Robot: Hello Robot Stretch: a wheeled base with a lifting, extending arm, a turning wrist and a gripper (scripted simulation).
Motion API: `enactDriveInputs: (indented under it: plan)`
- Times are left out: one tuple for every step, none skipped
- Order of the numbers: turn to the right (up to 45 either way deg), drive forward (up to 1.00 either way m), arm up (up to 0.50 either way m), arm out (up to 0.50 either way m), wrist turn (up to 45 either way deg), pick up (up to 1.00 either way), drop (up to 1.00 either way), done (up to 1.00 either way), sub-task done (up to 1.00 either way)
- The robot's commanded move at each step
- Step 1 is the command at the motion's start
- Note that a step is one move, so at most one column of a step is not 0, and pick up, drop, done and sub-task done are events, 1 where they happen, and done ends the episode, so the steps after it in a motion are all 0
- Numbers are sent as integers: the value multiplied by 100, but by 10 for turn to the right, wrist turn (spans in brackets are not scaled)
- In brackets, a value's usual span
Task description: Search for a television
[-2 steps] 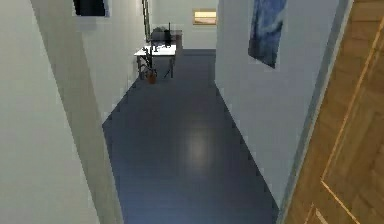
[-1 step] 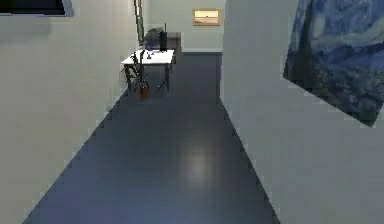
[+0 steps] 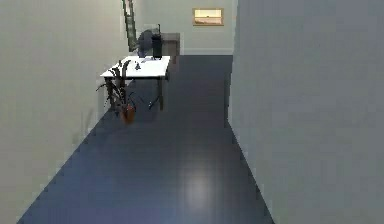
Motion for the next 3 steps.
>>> enactDriveInputs:
  plan:
    - [0, 100, 0, 0, 0, 0, 0, 0, 0]
    - [0, 100, 0, 0, 0, 0, 0, 0, 0]
    - [30, 0, 0, 0, 0, 0, 0, 0, 0]
